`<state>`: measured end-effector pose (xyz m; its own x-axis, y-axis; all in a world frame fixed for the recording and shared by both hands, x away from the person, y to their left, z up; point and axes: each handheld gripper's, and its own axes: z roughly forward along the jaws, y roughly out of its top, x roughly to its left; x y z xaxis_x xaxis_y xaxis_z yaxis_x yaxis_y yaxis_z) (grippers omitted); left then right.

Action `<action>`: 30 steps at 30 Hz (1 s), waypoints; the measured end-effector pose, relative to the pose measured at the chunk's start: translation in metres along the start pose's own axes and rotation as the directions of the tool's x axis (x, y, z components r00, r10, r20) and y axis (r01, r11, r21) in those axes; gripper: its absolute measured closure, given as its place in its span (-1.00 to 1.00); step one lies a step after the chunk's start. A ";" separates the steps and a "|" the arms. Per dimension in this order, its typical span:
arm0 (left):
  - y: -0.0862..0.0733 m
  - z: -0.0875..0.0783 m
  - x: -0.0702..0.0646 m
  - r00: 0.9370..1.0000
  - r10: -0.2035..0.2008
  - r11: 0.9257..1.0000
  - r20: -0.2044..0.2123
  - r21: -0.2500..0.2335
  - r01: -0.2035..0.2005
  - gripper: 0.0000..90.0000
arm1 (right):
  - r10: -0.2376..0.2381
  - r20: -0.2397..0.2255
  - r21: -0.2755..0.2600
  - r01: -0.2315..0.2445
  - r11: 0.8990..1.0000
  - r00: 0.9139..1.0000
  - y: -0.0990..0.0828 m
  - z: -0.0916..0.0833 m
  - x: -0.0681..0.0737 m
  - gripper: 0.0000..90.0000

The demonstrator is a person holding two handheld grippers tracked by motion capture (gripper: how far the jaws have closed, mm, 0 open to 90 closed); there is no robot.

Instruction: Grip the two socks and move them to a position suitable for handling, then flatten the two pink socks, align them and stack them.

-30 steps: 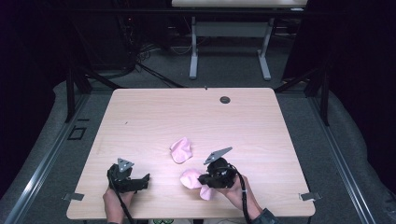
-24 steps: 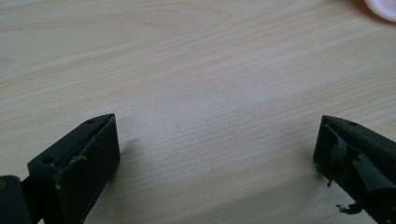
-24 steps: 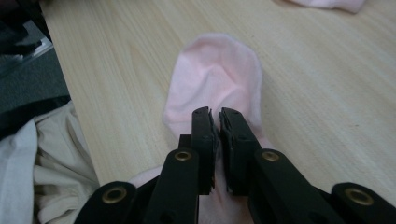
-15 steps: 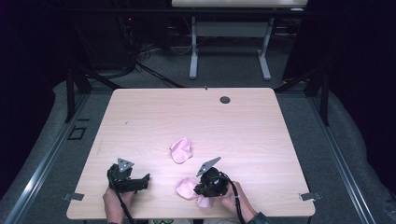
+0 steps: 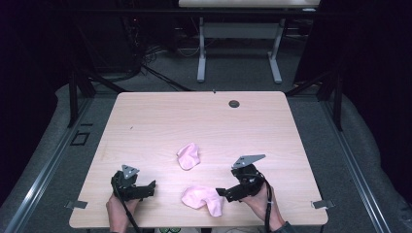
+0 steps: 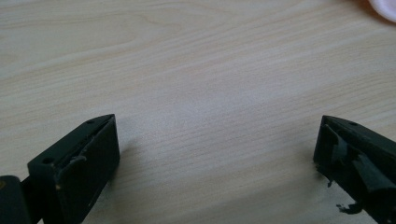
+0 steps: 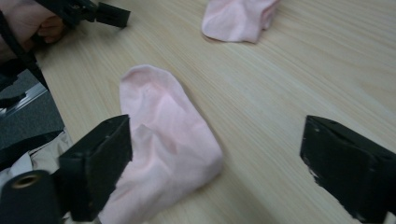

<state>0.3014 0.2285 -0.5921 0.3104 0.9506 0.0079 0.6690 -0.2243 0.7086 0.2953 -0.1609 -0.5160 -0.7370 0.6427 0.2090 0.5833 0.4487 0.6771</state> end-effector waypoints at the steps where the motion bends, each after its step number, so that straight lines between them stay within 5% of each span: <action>1: 0.000 0.000 0.000 1.000 0.000 1.000 0.000 0.000 0.000 -1.00 | 0.000 0.000 0.000 0.000 1.000 1.000 0.000 0.000 0.000 -0.85; 6: 0.003 -0.006 -0.001 1.000 0.004 0.998 0.025 0.063 -0.006 -1.00 | 0.046 0.051 0.012 -0.047 0.999 0.998 -0.013 -0.007 -0.001 -0.79; 11: 0.008 -0.021 -0.017 0.996 0.025 0.999 0.089 0.035 -0.028 -0.99 | 0.084 0.067 0.017 -0.085 0.996 0.994 -0.026 -0.009 0.000 -0.74; 20: 0.020 -0.026 -0.059 0.965 0.091 0.994 0.245 0.035 -0.102 -0.93 | 0.085 0.064 0.037 -0.088 0.995 0.994 -0.043 -0.011 0.016 -0.69; 30: 0.026 -0.021 -0.084 0.941 0.125 0.988 0.314 0.050 -0.147 -0.65 | 0.051 0.042 0.074 -0.054 0.996 0.998 -0.061 0.005 0.043 -0.63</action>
<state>0.2786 0.1471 -0.5591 0.5875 0.7994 -0.1258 0.6491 -0.3726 0.6632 0.2302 -0.1576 -0.5521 -0.6911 0.6904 0.2138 0.6462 0.4576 0.6108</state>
